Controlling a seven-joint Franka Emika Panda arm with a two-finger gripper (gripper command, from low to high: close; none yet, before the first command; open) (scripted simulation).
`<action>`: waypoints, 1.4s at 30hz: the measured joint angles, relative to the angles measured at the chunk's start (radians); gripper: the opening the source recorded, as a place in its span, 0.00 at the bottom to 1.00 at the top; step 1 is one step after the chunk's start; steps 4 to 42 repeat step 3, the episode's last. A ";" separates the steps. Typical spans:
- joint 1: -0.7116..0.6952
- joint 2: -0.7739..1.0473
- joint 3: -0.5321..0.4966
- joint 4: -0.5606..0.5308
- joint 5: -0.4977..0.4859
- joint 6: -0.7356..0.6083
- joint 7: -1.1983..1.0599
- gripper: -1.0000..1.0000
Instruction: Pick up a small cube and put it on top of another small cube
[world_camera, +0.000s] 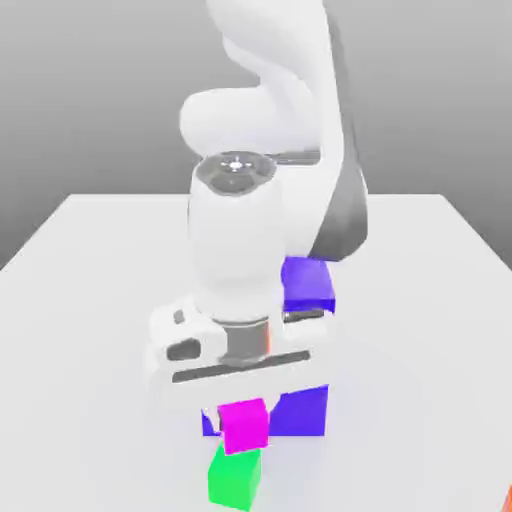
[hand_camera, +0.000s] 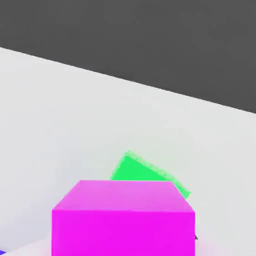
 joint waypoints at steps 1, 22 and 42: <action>0.000 0.000 0.000 0.000 0.000 0.000 0.000 1.00; 0.000 0.000 0.000 0.000 0.000 0.000 0.000 1.00; 0.000 0.000 0.000 0.000 0.000 0.000 0.000 1.00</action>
